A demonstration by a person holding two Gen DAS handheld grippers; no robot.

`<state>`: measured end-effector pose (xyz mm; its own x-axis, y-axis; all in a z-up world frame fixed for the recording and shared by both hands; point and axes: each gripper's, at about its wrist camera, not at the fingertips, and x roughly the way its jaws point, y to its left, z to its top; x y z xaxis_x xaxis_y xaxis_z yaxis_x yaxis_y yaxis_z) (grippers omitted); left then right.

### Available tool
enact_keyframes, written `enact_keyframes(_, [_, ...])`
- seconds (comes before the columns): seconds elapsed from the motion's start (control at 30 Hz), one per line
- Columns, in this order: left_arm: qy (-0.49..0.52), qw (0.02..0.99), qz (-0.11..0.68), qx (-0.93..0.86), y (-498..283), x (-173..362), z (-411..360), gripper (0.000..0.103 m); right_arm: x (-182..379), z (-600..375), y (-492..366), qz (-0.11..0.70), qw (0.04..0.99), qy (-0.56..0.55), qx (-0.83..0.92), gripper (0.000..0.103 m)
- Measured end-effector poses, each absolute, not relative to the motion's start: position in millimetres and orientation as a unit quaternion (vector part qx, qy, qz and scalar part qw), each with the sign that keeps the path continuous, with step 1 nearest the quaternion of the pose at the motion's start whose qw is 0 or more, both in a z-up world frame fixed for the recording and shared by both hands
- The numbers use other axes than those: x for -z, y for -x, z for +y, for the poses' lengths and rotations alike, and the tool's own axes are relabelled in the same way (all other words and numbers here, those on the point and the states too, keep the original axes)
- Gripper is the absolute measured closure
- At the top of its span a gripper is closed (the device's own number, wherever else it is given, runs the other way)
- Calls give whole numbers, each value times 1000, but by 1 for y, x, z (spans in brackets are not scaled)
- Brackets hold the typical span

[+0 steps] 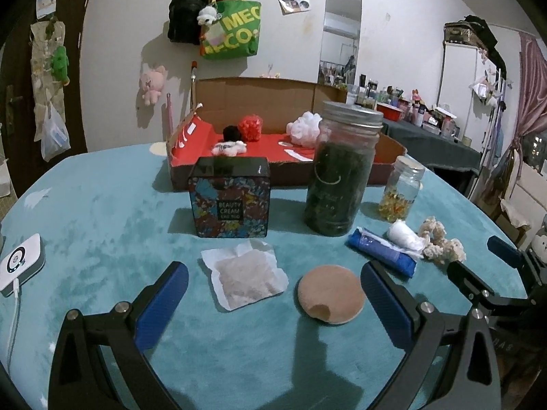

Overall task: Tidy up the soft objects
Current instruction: 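Grasp the blue-and-white packet with the right tool while the left grasps the white tissue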

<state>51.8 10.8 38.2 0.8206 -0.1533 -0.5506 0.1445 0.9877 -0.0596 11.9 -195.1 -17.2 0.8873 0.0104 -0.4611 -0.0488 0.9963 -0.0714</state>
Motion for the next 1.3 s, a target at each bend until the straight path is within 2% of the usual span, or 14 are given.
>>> enact_keyframes(0.73, [-42,918,390,64,-95,-26,35,0,0,-161,-70,319,934,71,-141,5])
enact_keyframes(0.87, [-55,912,400,70,-103,-23,35,4,0,-152,-82,333,924,78,-173,5])
enact_keyframes(0.97, [-64,906,410,80,-108,-20,34,10,4,-146,-90,347,915,84,-189,18])
enact_keyframes(1.03, [-65,905,412,88,-110,-18,33,14,8,-142,-94,358,909,89,-195,20])
enact_keyframes(1.07, [-66,904,413,92,-112,-17,32,19,12,-140,-97,366,905,94,-196,25])
enact_keyframes(1.1, [-66,902,416,98,-112,-16,31,24,17,-138,-99,378,898,96,-203,39])
enact_keyframes(1.13, [-67,902,413,106,-112,-16,31,27,19,-137,-100,386,894,99,-207,48])
enact_keyframes(1.2, [-72,902,407,128,-108,-18,26,50,22,-138,-103,396,889,98,-207,75])
enact_keyframes(1.27, [-78,902,401,139,-102,-18,21,65,23,-141,-104,400,887,85,-212,78])
enact_keyframes(1.3, [-75,902,399,144,-100,-19,20,78,22,-144,-102,398,889,79,-213,79])
